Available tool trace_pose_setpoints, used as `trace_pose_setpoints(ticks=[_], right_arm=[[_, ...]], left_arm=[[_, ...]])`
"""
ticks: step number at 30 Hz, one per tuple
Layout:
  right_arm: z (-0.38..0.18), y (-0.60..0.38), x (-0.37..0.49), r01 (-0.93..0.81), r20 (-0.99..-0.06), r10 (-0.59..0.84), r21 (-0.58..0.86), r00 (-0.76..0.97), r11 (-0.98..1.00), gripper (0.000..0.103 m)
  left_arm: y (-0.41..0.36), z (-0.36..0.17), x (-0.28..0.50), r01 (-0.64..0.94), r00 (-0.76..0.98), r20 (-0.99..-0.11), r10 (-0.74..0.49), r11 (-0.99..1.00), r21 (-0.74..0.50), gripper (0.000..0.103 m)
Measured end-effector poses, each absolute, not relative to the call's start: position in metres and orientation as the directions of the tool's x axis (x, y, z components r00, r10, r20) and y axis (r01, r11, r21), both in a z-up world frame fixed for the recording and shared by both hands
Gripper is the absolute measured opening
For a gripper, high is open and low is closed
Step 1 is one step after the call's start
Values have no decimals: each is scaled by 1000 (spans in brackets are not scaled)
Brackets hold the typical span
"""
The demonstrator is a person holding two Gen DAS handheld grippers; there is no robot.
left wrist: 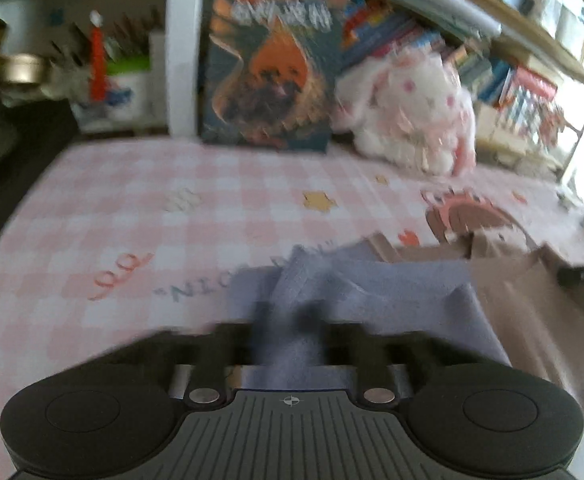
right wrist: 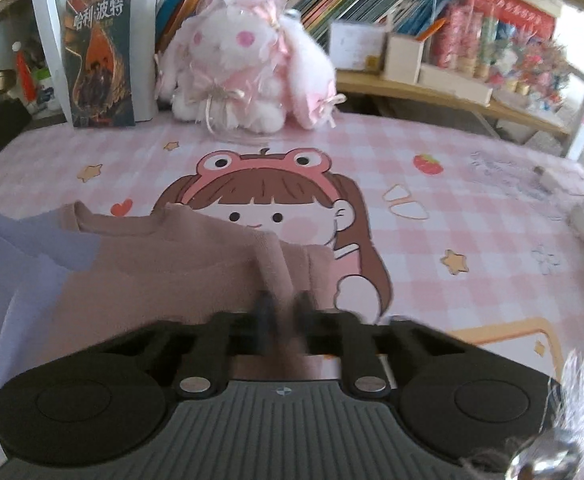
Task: Fold clothes
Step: 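Grasp the folded edge with both grippers and fold it over again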
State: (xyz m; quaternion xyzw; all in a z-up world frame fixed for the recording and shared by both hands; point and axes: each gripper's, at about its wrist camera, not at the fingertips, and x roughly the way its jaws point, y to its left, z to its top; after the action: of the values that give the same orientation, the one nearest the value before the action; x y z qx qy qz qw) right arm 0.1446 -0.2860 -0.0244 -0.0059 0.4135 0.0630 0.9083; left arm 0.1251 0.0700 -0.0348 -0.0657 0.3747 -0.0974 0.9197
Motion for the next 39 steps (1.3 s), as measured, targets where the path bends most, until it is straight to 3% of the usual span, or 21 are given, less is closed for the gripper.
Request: trace_pose_setpoints(ticks=[2,3,5,6,9,15,20,25,30,32,33,39], right_arm=[[-13,-302,143,-77,-717,187,184,671,980,6],[-5,-319,138,-23,-670,262,343,694,939,6],[-3,-347,133,76,-609,321,534,726,842,6],[-10,-352,137,108,-618,312,546,721,831,5],[-40,-345,161,174,-729,254,456,636,873,5],[-41,-341,168,186,-745,237,436,623,880,7],[-21,-333,157,122,-737,179,335,652,934,20],[-14,-317,159,33,-730,174,259,661,965,21],[-15,-282,181,-95,-744,124,81,657,992,21],[-17,-281,189,-88,-744,118,79,657,993,14],[-18,-280,193,-84,-744,115,79,658,993,4],[-41,-321,199,135,-763,167,316,624,939,4]], left_arm=[[87,-23,120,80,725,-638,-259,952,-296,3],[96,-23,120,40,732,-633,-250,944,-327,3],[105,-39,131,-21,700,-675,-232,939,-344,3],[107,-50,139,-47,674,-703,-227,937,-348,4],[104,-57,148,-47,681,-701,-211,943,-329,5],[113,-50,146,-62,702,-678,-218,930,-363,13],[118,-34,137,-40,749,-628,-210,932,-359,17],[100,-34,148,6,733,-654,-190,962,-273,17],[84,-35,165,65,713,-677,-184,978,-197,17],[82,-36,170,79,706,-683,-187,979,-186,17],[81,-38,172,87,699,-690,-186,981,-176,16],[86,-50,174,66,679,-711,-184,979,-190,15]])
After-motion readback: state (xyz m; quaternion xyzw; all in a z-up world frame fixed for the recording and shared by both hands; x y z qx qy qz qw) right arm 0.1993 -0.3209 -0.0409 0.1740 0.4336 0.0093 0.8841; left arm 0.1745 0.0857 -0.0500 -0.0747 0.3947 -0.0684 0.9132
